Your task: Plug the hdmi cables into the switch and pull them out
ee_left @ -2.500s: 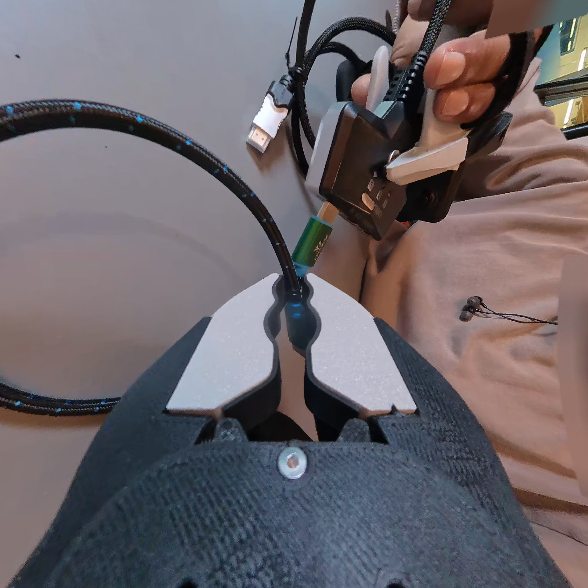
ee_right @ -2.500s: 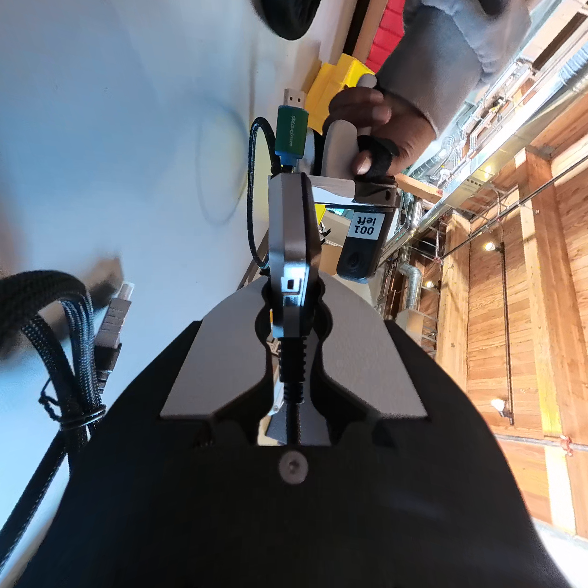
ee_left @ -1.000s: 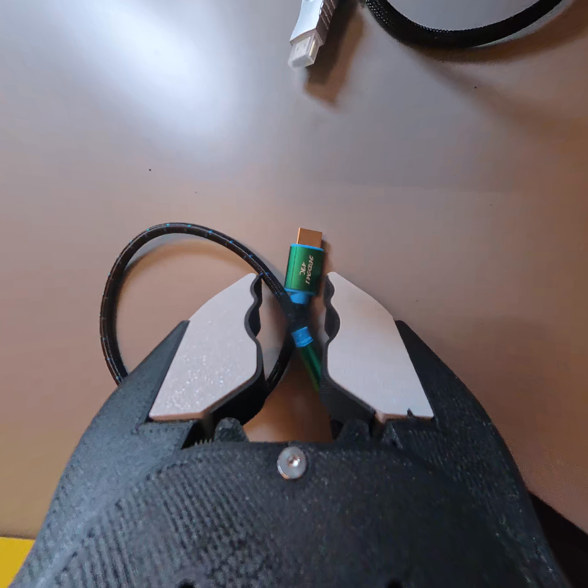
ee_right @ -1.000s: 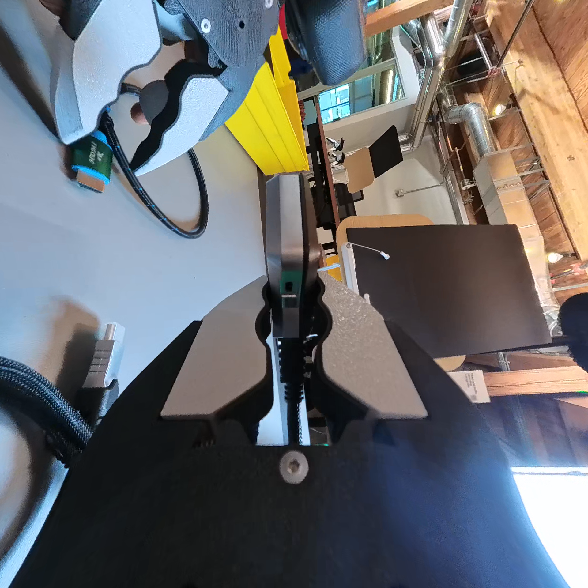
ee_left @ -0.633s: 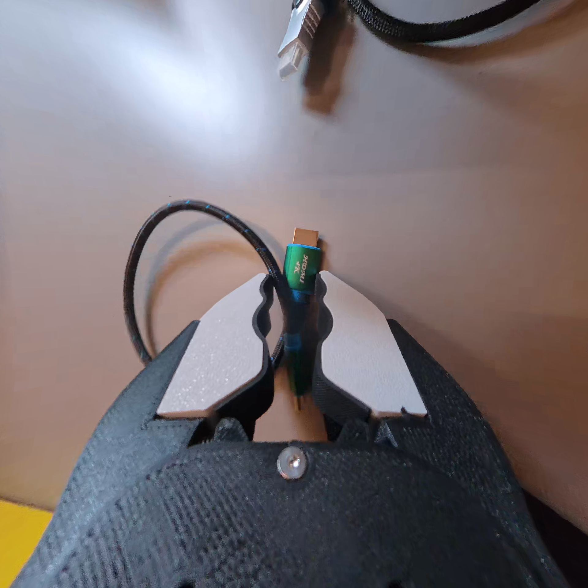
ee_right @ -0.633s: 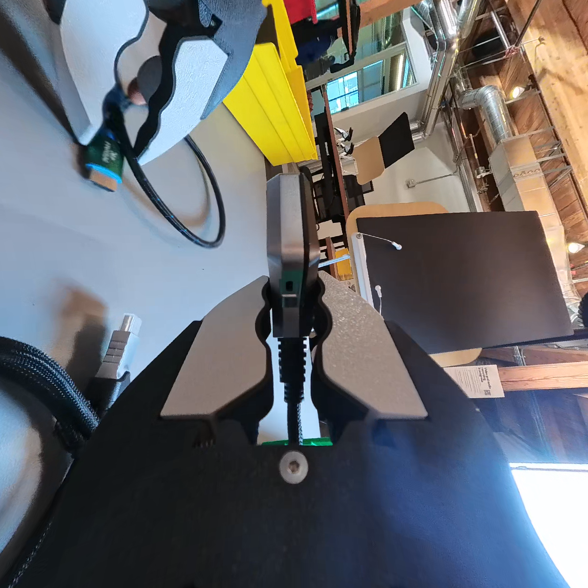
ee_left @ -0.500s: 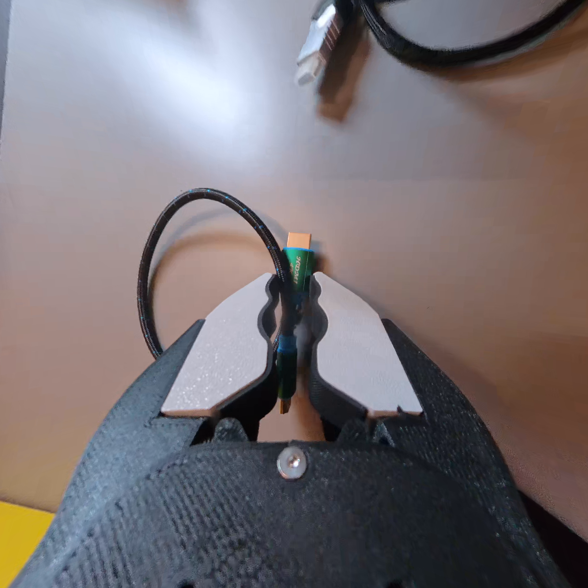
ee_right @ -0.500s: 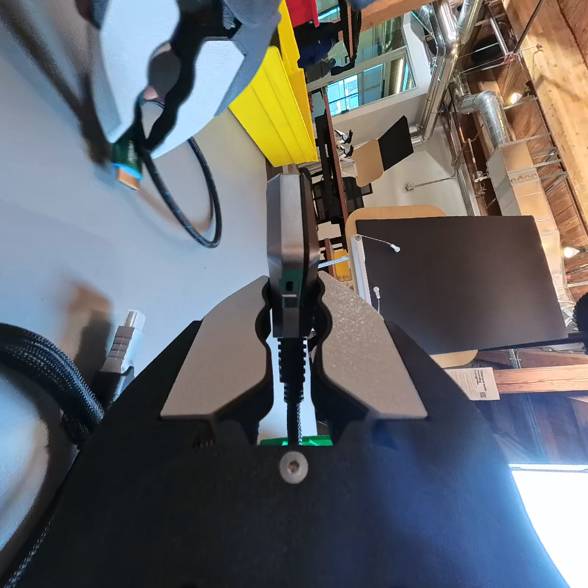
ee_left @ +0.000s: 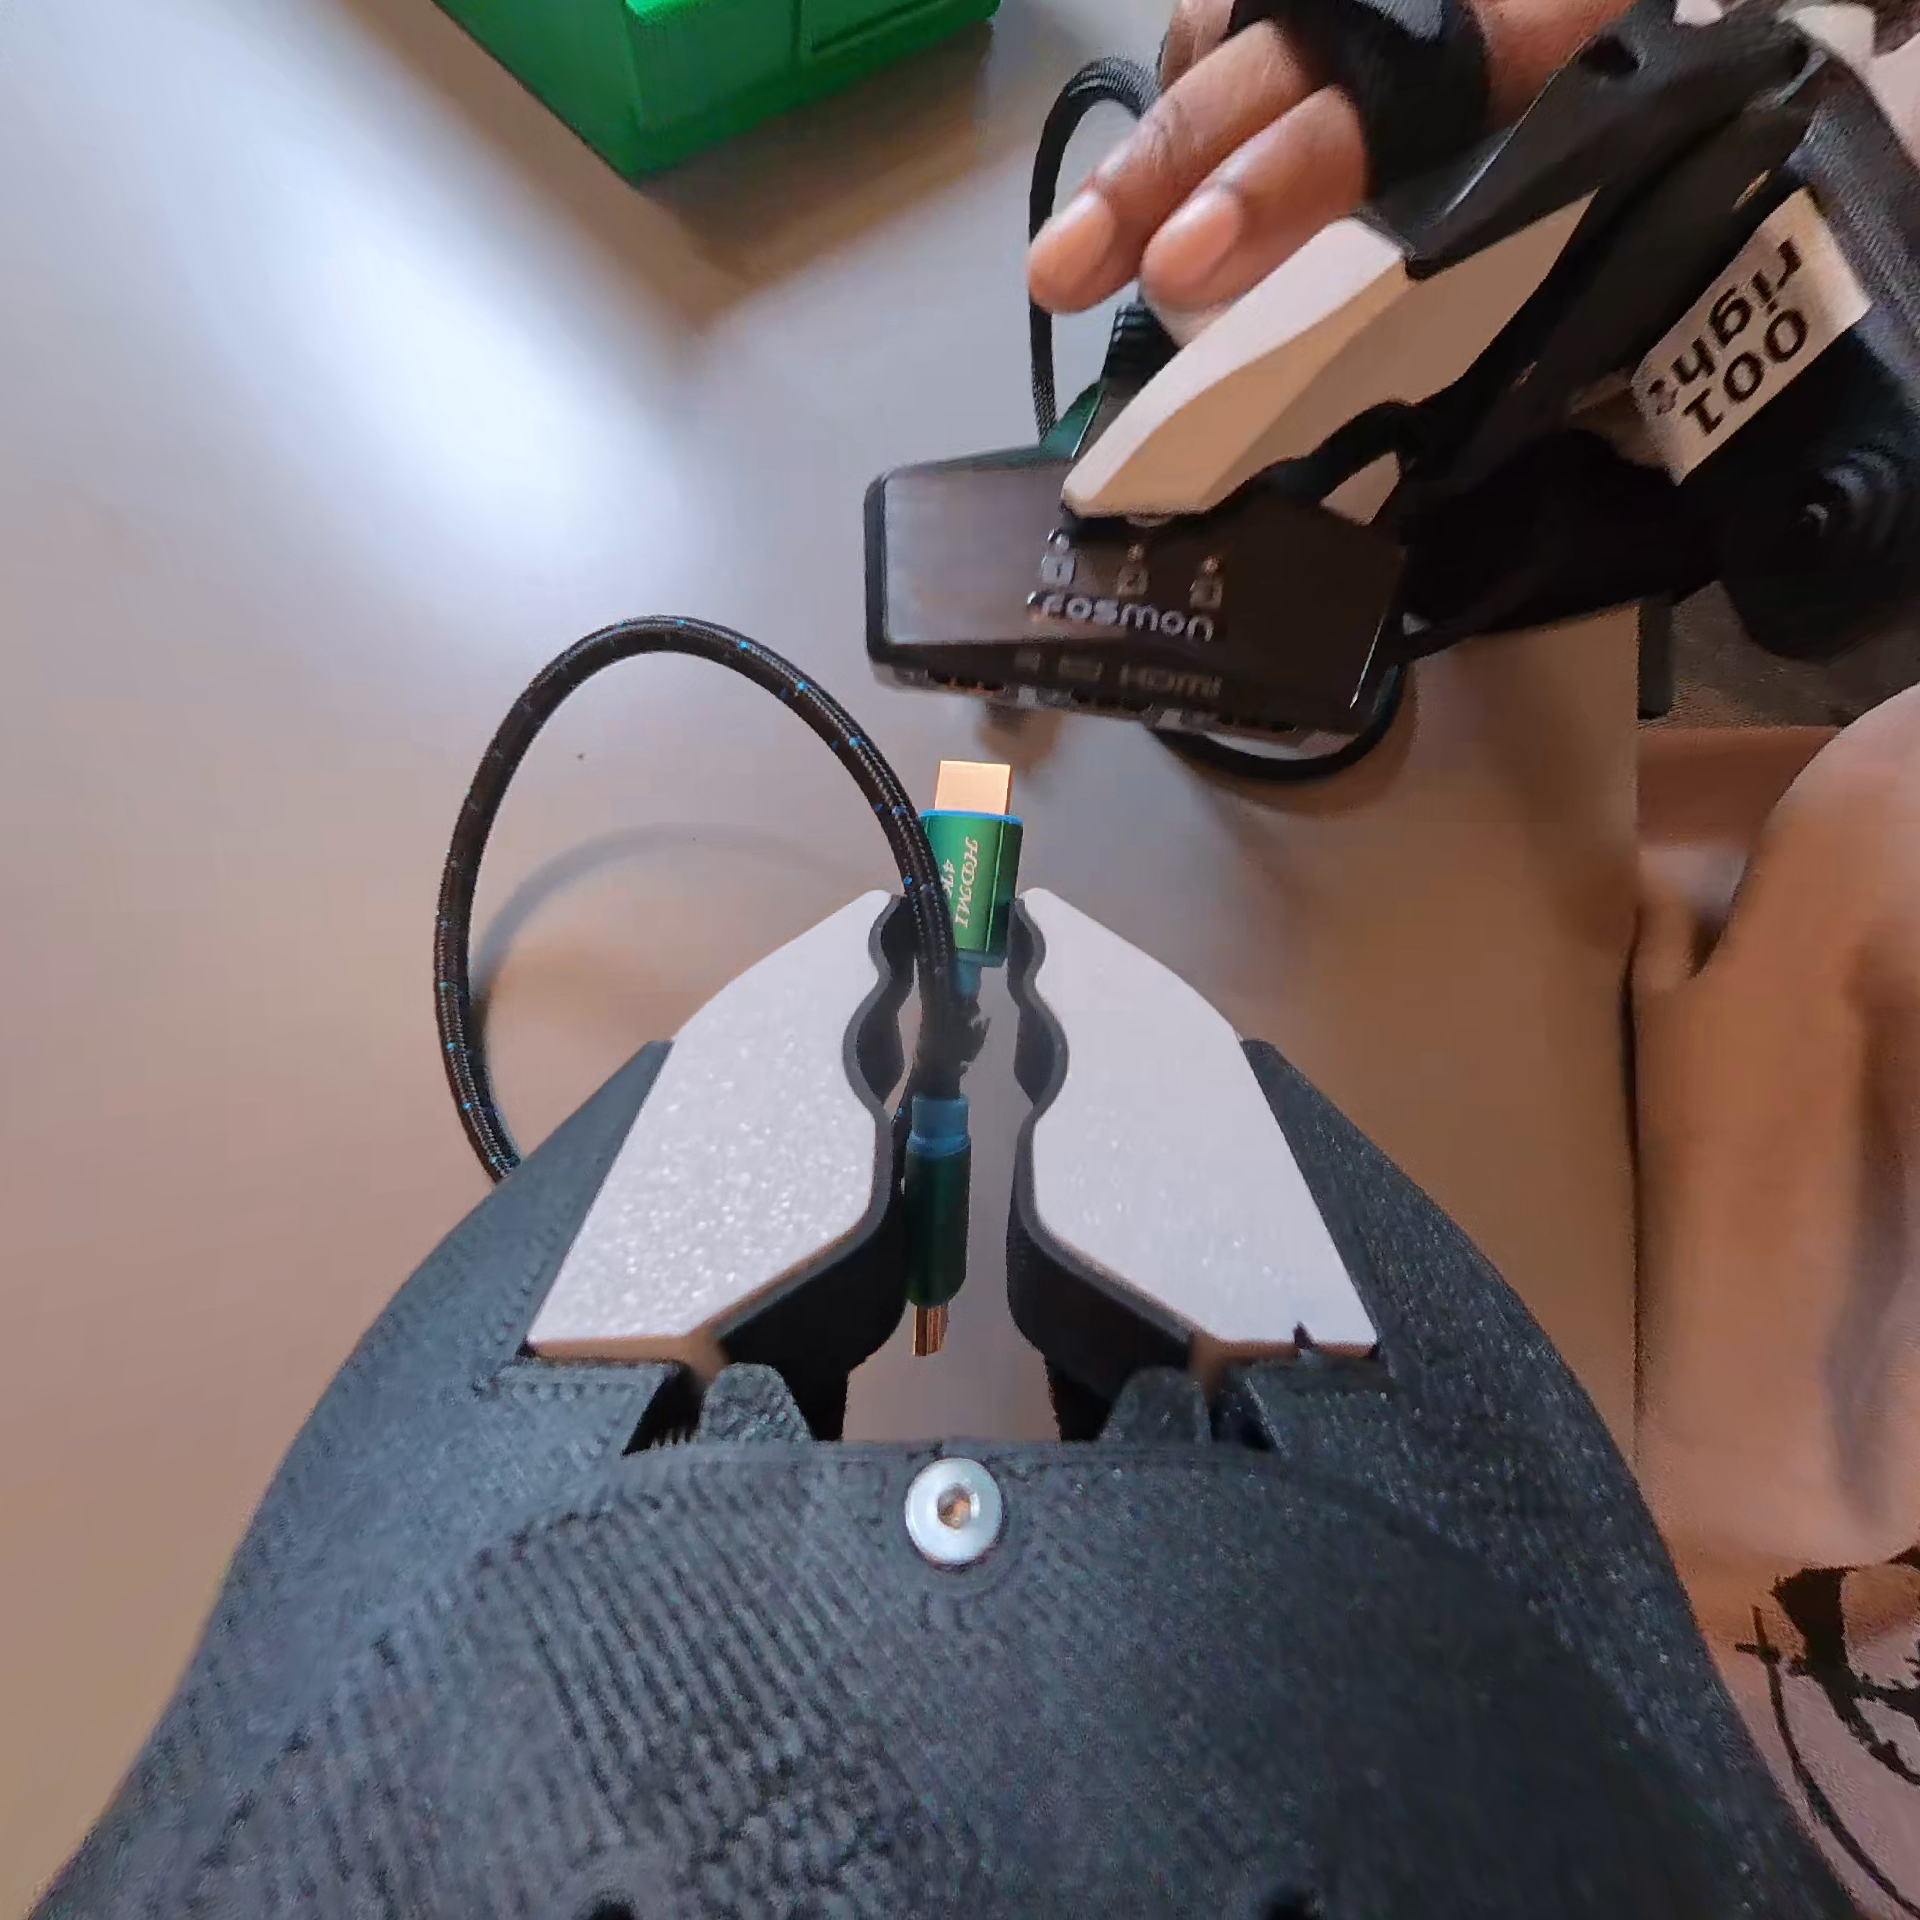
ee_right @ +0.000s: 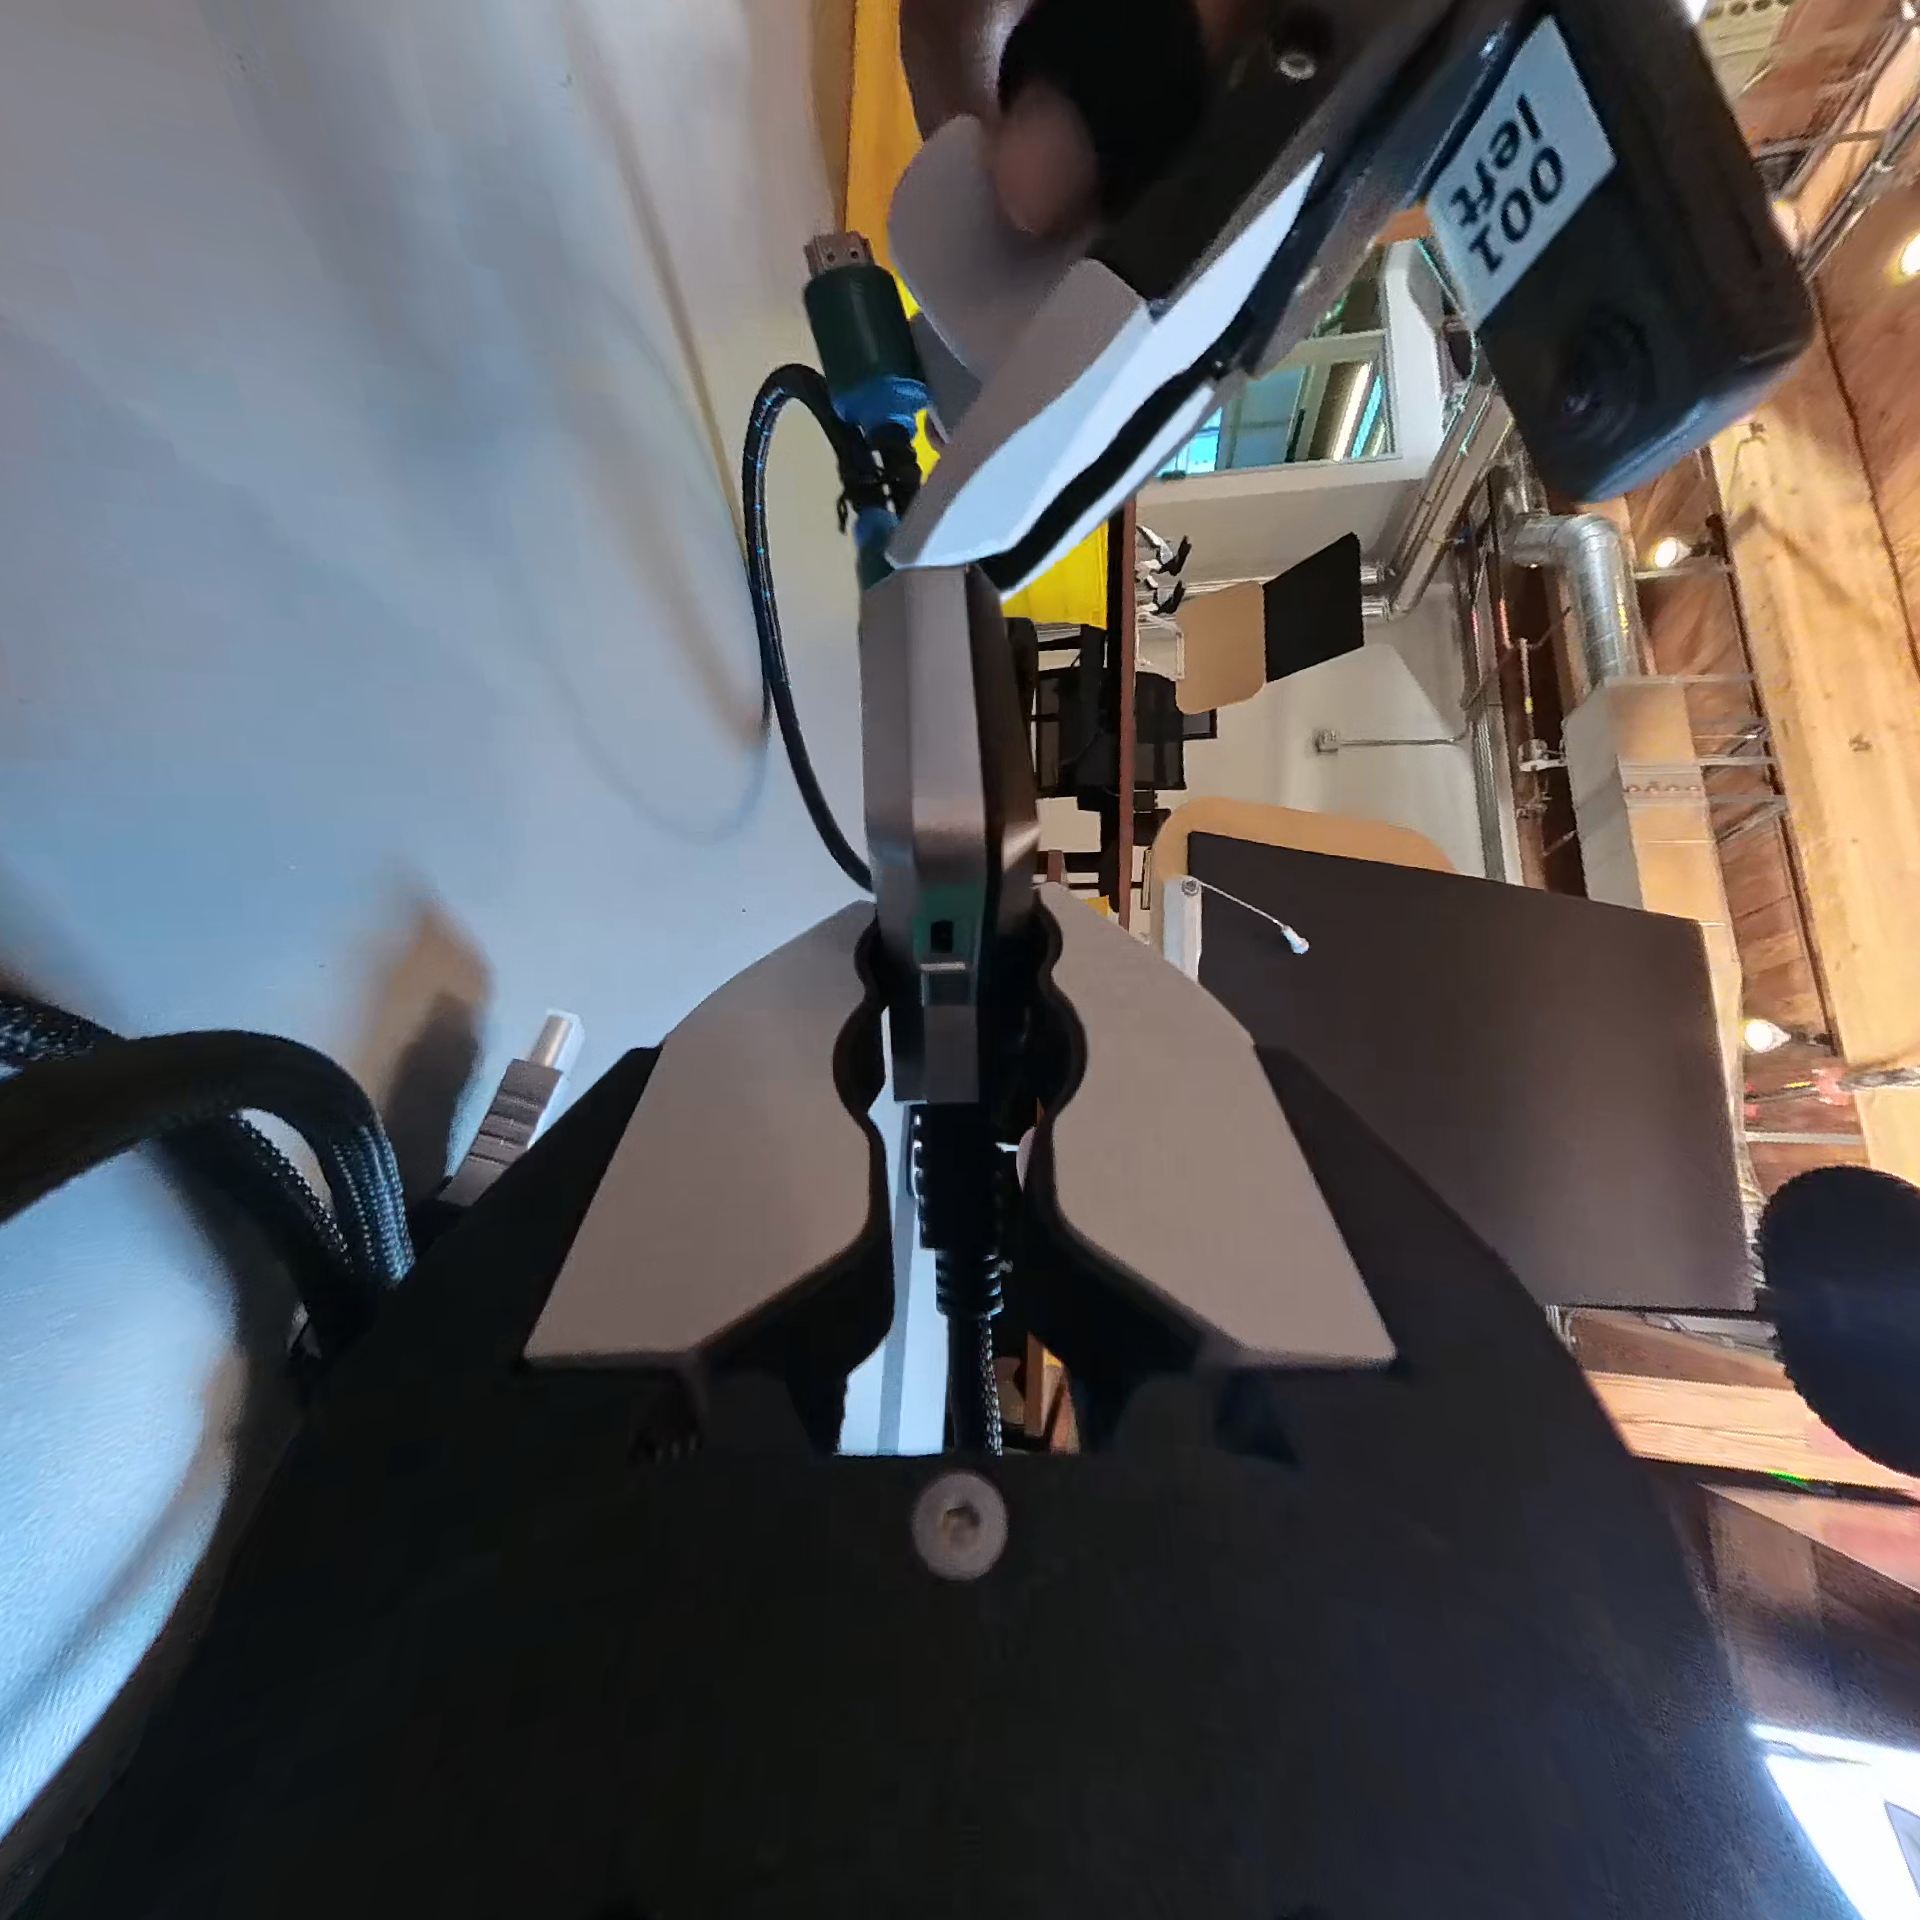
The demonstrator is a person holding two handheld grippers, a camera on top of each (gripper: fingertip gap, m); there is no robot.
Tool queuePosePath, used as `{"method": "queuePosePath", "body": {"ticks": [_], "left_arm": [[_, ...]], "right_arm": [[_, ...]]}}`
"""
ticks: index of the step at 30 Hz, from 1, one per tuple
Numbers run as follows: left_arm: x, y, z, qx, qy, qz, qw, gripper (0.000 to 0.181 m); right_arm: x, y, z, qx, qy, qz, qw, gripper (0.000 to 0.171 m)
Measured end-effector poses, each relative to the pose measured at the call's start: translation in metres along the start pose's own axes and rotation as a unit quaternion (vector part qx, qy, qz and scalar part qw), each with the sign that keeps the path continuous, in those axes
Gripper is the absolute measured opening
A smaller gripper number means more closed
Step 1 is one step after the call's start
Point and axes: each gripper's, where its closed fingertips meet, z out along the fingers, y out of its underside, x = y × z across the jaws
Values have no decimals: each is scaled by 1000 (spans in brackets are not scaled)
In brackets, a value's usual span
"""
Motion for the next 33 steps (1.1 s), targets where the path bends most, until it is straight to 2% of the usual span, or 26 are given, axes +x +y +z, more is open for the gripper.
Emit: {"method": "queuePosePath", "body": {"ticks": [12,22,25,33], "left_arm": [[-2,-21,7,-33,-23,19,999,18],[-2,-15,13,-74,-35,50,995,16],[3,-20,10,-59,-15,43,997,13],[3,-22,13,-38,-22,57,997,12]], "right_arm": [[-1,9,0,-8,-11,47,999,22],[-5,7,-4,4,-29,52,998,23],[-4,7,-5,13,-35,71,997,23],[-7,12,-6,13,-71,123,990,23]]}}
